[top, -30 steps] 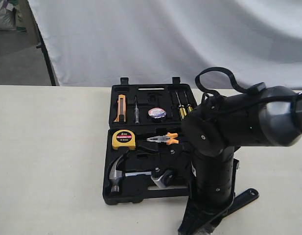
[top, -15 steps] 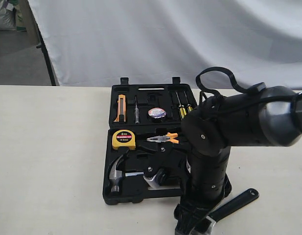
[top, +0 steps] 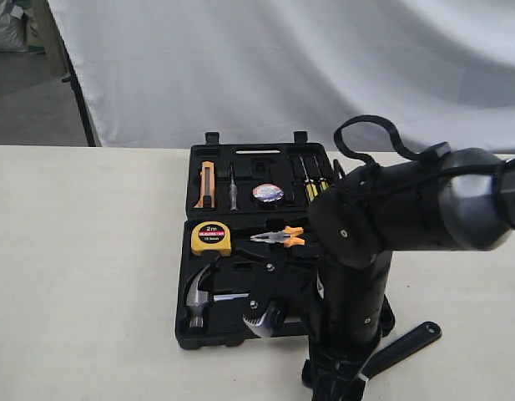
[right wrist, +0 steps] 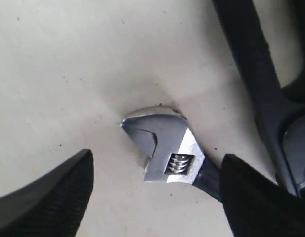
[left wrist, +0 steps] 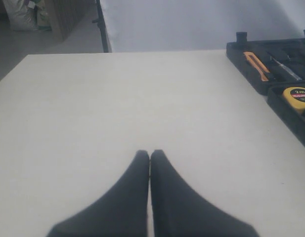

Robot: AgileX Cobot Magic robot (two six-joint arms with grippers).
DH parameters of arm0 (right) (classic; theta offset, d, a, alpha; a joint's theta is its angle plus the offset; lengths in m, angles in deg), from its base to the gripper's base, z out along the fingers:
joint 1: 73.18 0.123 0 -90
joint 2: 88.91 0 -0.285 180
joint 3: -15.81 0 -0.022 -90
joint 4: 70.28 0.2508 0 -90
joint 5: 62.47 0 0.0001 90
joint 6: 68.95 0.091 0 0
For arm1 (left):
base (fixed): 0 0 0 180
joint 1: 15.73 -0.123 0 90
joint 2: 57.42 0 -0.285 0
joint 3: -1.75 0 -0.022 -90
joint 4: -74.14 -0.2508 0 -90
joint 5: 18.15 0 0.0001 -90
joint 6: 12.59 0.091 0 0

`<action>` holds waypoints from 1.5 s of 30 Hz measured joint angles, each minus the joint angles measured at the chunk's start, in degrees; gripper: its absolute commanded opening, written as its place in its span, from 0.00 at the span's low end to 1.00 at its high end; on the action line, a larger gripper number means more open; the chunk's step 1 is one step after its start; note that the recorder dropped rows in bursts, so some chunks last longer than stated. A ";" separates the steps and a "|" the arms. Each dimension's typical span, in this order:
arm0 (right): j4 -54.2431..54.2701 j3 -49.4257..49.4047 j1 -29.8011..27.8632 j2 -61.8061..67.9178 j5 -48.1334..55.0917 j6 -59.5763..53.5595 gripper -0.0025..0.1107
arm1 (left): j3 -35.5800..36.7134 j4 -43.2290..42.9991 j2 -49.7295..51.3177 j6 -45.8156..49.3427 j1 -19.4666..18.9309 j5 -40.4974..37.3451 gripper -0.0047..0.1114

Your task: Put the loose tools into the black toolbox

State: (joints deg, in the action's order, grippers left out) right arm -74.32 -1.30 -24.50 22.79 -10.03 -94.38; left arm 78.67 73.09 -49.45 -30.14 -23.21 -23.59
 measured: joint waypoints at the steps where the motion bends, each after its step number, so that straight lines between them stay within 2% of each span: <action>1: 0.00 0.00 0.00 0.40 0.15 -0.25 0.62 | 0.00 0.00 0.00 0.00 0.00 0.00 0.05; 9: -1.52 0.26 0.25 5.88 0.60 -2.24 0.60 | 0.00 0.00 0.00 0.00 0.00 0.00 0.05; 13: -2.60 0.72 0.37 6.67 1.19 -2.37 0.36 | 0.00 0.00 0.00 0.00 0.00 0.00 0.05; 14: -3.09 0.85 0.37 6.78 1.19 -2.37 0.28 | 0.00 0.00 0.00 0.00 0.00 0.00 0.05; 15: -3.37 0.84 0.37 6.86 1.03 -2.37 0.13 | 0.00 0.00 0.00 0.00 0.00 0.00 0.05; 17: -2.70 0.87 0.26 6.86 1.22 -2.68 0.02 | 0.00 0.00 0.00 0.00 0.00 0.00 0.05; 24: 1.53 0.97 0.01 6.86 1.68 -4.36 0.02 | 0.00 0.00 0.00 0.00 0.00 0.00 0.05; 30: 9.10 2.50 6.89 6.76 2.84 -5.21 0.02 | 0.00 0.00 0.00 0.00 0.00 0.00 0.05; 35: 19.75 3.28 9.35 6.89 -6.60 -4.70 0.02 | 0.00 0.00 0.00 0.00 0.00 0.00 0.05; 40: 21.30 3.39 9.61 7.23 -15.02 -2.62 0.02 | 0.00 0.00 0.00 0.00 0.00 0.00 0.05; 45: 21.18 4.58 9.61 7.70 -16.98 -0.30 0.02 | 0.00 0.00 0.00 0.00 0.00 0.00 0.05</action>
State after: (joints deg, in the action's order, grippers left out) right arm -53.14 3.27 -14.89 30.48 -27.01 -94.68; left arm 78.67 73.09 -49.45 -30.14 -23.21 -23.59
